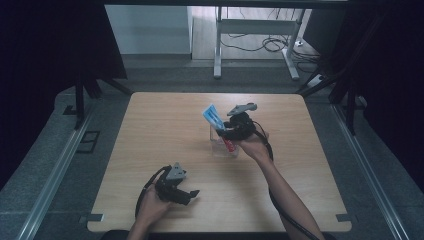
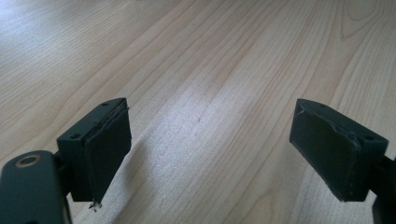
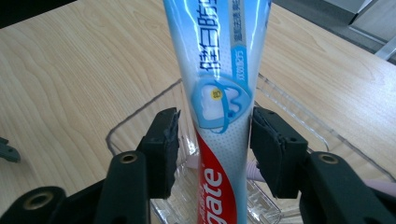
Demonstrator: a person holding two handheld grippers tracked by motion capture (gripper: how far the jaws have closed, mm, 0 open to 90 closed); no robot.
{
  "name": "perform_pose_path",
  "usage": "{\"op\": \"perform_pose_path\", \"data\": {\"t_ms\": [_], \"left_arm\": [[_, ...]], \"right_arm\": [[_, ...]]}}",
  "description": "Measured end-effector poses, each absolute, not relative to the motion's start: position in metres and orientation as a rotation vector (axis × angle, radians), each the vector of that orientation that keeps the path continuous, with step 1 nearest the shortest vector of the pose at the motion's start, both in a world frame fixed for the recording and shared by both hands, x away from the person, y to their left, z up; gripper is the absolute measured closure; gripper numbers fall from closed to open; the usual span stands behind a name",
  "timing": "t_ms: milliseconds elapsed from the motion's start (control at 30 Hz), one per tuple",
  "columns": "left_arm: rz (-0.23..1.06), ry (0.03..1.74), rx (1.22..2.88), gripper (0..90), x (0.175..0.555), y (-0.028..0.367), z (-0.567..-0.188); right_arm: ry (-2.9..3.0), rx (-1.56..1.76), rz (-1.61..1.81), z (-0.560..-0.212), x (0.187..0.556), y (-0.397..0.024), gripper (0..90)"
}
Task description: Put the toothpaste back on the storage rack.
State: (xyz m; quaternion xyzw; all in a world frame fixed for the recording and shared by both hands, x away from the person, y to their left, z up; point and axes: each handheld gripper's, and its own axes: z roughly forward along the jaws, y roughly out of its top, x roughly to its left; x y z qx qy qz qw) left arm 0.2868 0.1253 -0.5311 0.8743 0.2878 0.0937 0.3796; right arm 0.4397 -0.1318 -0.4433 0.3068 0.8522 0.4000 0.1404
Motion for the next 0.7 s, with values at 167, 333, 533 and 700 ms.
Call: {"op": "perform_pose_path", "data": {"t_ms": [167,333,533,700], "left_arm": [[0.235,0.73,2.227,12.9,0.287,0.1255,-0.531],[0.234,0.731,2.224,12.9,0.2874,0.1261,-0.5308],[0.23,0.732,2.22,12.9,0.2873,0.1261,-0.5309],[0.231,0.729,2.223,12.9,0.2871,0.1253,-0.5313]], "right_arm": [[2.46,0.866,1.146,-0.4396,0.4371,-0.1299,46.8],[2.453,0.864,1.148,-0.4375,0.436,-0.13,41.0],[2.452,0.844,1.154,-0.4361,0.4343,-0.1309,25.5],[2.479,0.809,1.1,-0.4352,0.4324,-0.1306,13.7]]}}
